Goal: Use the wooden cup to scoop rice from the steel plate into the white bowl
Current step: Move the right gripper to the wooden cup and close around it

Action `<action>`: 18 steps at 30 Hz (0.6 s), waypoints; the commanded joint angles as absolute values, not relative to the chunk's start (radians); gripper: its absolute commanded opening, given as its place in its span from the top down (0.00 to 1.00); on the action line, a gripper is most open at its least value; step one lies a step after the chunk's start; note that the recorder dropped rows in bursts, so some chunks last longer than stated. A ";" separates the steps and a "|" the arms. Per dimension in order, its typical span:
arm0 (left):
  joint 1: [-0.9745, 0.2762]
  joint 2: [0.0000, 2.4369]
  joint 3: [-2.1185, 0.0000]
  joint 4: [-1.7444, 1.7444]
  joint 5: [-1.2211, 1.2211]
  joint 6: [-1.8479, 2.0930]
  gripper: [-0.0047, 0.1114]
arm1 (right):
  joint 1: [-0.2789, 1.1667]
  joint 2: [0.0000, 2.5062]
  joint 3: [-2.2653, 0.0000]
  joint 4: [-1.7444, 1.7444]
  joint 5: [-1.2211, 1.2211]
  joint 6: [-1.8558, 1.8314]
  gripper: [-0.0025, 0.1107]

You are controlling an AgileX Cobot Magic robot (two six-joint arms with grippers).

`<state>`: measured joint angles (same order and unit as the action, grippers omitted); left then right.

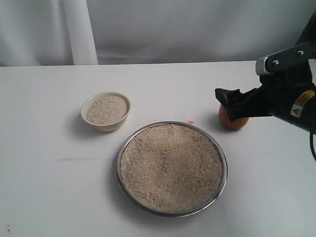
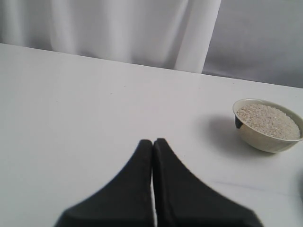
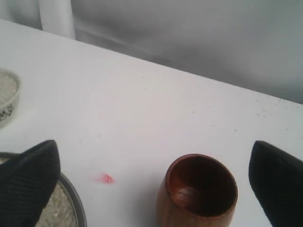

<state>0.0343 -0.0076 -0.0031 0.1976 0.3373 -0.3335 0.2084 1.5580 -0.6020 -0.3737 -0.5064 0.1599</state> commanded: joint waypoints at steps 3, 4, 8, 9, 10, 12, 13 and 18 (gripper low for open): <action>0.035 0.000 0.000 0.193 0.334 -0.339 0.96 | 0.207 1.668 -0.607 -0.370 -0.571 0.072 0.05; 0.035 0.000 0.000 0.193 0.334 -0.339 0.96 | 0.207 1.684 -0.607 -0.357 -0.596 0.072 0.05; 0.035 0.000 0.000 0.193 0.334 -0.339 0.96 | 0.207 1.757 -0.607 -0.262 -0.686 0.050 0.05; 0.035 0.000 0.000 0.193 0.334 -0.339 0.96 | 0.207 1.771 -0.607 -0.255 -0.700 0.045 0.05; 0.035 0.000 0.000 0.193 0.334 -0.339 0.96 | 0.207 1.788 -0.607 -0.256 -0.712 0.034 0.05; 0.035 0.000 0.000 0.193 0.334 -0.339 0.96 | 0.207 1.820 -0.607 -0.256 -0.737 0.014 0.05; 0.035 0.000 0.000 0.193 0.334 -0.339 0.96 | 0.207 1.832 -0.607 -0.256 -0.748 0.008 0.05; 0.035 0.000 0.000 0.193 0.334 -0.339 0.96 | 0.207 1.885 -0.607 -0.192 -0.807 -0.023 0.05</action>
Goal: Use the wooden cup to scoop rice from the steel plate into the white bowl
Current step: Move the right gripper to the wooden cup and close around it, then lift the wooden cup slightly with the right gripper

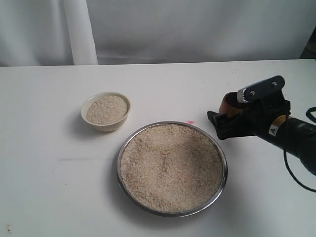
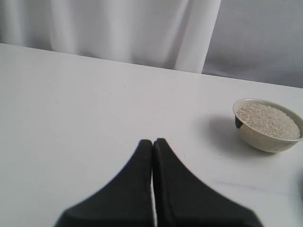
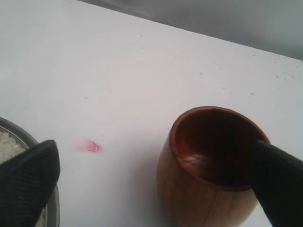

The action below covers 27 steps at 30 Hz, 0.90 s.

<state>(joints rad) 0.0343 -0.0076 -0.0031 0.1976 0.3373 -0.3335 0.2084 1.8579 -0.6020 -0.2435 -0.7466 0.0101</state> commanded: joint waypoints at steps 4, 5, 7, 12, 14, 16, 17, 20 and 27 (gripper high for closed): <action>0.035 0.000 0.000 0.193 0.334 -0.339 0.96 | 0.207 1.911 -0.607 -0.145 -0.835 -0.061 0.05; 0.035 0.000 0.000 0.193 0.334 -0.339 0.96 | 0.207 1.919 -0.607 -0.133 -0.845 -0.070 0.05; 0.035 0.000 0.000 0.193 0.334 -0.339 0.96 | 0.207 1.937 -0.607 -0.131 -0.861 -0.082 0.05; 0.035 0.000 0.000 0.193 0.334 -0.339 0.96 | 0.207 1.962 -0.607 -0.128 -0.904 -0.080 0.05; 0.035 0.000 0.000 0.193 0.334 -0.339 0.96 | 0.207 1.962 -0.607 -0.128 -0.906 -0.080 0.05; 0.035 0.000 0.000 0.193 0.334 -0.339 0.96 | 0.207 1.962 -0.607 -0.128 -0.906 -0.080 0.05; 0.035 0.000 0.000 0.193 0.334 -0.339 0.96 | 0.207 1.962 -0.607 -0.132 -0.906 -0.082 0.05; 0.035 0.000 0.000 0.193 0.334 -0.339 0.96 | 0.207 1.962 -0.607 -0.152 -0.906 -0.082 0.05; 0.035 0.000 0.000 0.193 0.334 -0.339 0.96 | 0.207 2.002 -0.666 -0.171 -0.837 -0.086 0.05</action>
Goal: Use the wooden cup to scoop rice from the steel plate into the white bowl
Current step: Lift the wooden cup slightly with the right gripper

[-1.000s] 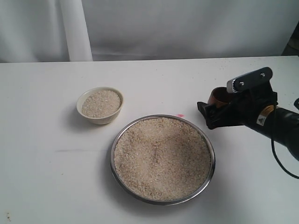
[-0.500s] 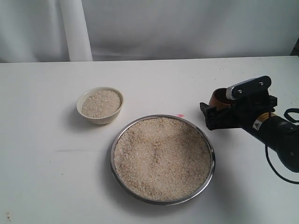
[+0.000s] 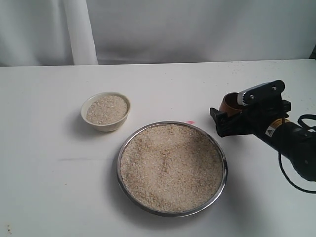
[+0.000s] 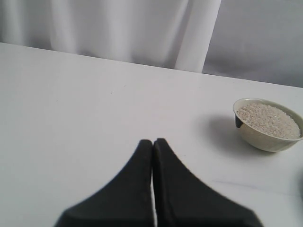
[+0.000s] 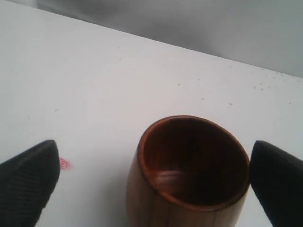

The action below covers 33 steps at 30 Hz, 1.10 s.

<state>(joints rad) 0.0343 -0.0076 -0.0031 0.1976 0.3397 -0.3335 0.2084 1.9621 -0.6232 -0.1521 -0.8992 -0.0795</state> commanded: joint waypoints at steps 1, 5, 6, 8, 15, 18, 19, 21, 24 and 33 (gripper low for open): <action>0.035 0.000 0.000 0.193 0.334 -0.339 0.96 | 0.207 2.016 -0.674 -0.173 -0.838 -0.083 0.05; 0.035 0.000 0.000 0.193 0.334 -0.339 0.96 | 0.207 2.042 -0.677 -0.173 -0.880 -0.083 0.05; 0.035 0.000 0.000 0.193 0.334 -0.339 0.96 | 0.207 2.042 -0.677 -0.173 -0.880 -0.083 0.05; 0.035 0.000 0.000 0.193 0.334 -0.339 0.96 | 0.207 2.042 -0.677 -0.173 -0.902 -0.085 0.05; 0.035 0.000 0.000 0.193 0.334 -0.339 0.96 | 0.207 2.106 -0.682 -0.173 -1.028 -0.089 0.05; 0.035 0.000 0.000 0.193 0.334 -0.339 0.96 | 0.207 2.138 -0.713 -0.183 -1.014 -0.091 0.05; 0.035 0.000 0.000 0.193 0.334 -0.339 0.96 | 0.207 2.144 -0.724 -0.183 -1.007 -0.091 0.05; 0.035 0.000 0.000 0.193 0.334 -0.339 0.96 | 0.207 2.154 -0.740 -0.183 -1.002 -0.091 0.05; 0.035 0.000 0.000 0.193 0.334 -0.339 0.96 | 0.207 2.172 -0.762 -0.183 -0.997 -0.091 0.05; 0.035 0.000 0.000 0.193 0.334 -0.339 0.96 | 0.207 2.221 -0.828 -0.181 -0.950 -0.076 0.05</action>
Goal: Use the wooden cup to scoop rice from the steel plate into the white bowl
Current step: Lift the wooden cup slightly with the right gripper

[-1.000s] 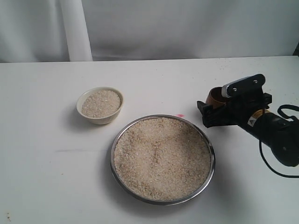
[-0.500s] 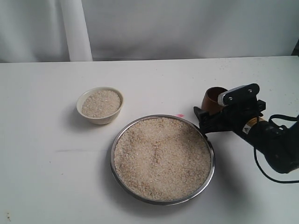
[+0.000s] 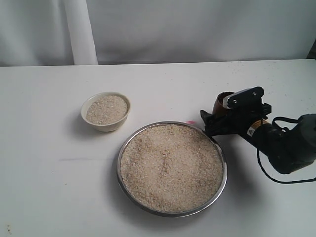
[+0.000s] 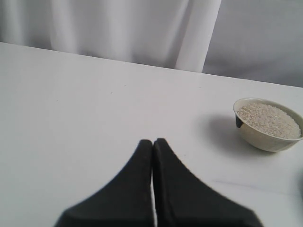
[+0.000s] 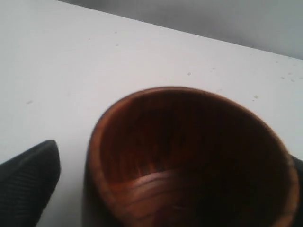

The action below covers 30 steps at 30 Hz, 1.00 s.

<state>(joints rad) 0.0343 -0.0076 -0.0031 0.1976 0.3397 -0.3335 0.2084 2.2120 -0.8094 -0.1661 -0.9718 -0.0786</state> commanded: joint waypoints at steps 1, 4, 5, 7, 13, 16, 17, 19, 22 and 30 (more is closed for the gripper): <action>0.035 0.000 0.000 0.193 0.334 -0.339 0.96 | 0.207 2.223 -0.828 -0.181 -0.952 -0.076 0.05; 0.035 0.000 0.000 0.193 0.334 -0.339 0.96 | 0.207 2.227 -0.828 -0.163 -0.954 -0.078 0.05; 0.035 0.000 0.000 0.193 0.334 -0.339 0.96 | 0.207 2.227 -0.828 -0.152 -0.954 -0.083 0.05; 0.035 0.000 0.000 0.193 0.334 -0.339 0.96 | 0.207 2.232 -0.828 -0.128 -0.959 -0.088 0.05; 0.035 0.000 0.000 0.193 0.334 -0.339 0.96 | 0.207 2.238 -0.828 -0.128 -0.985 -0.101 0.05; 0.035 0.000 0.000 0.193 0.334 -0.339 0.96 | 0.207 2.238 -0.828 -0.128 -0.988 -0.101 0.05; 0.035 0.000 0.000 0.193 0.334 -0.339 0.96 | 0.207 2.238 -0.828 -0.128 -0.992 -0.101 0.05; 0.035 0.000 0.000 0.193 0.334 -0.339 0.96 | 0.207 2.238 -0.828 -0.128 -1.002 -0.101 0.05; 0.035 0.000 0.000 0.193 0.334 -0.339 0.96 | 0.207 2.240 -0.841 -0.128 -1.003 -0.101 0.05; 0.035 0.000 0.000 0.193 0.334 -0.339 0.96 | 0.207 2.279 -0.886 -0.132 -0.968 -0.083 0.05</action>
<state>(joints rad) 0.0343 -0.0076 -0.0031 0.1976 0.3397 -0.3335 0.2084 2.2701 -0.8817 -0.1323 -0.9720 -0.0873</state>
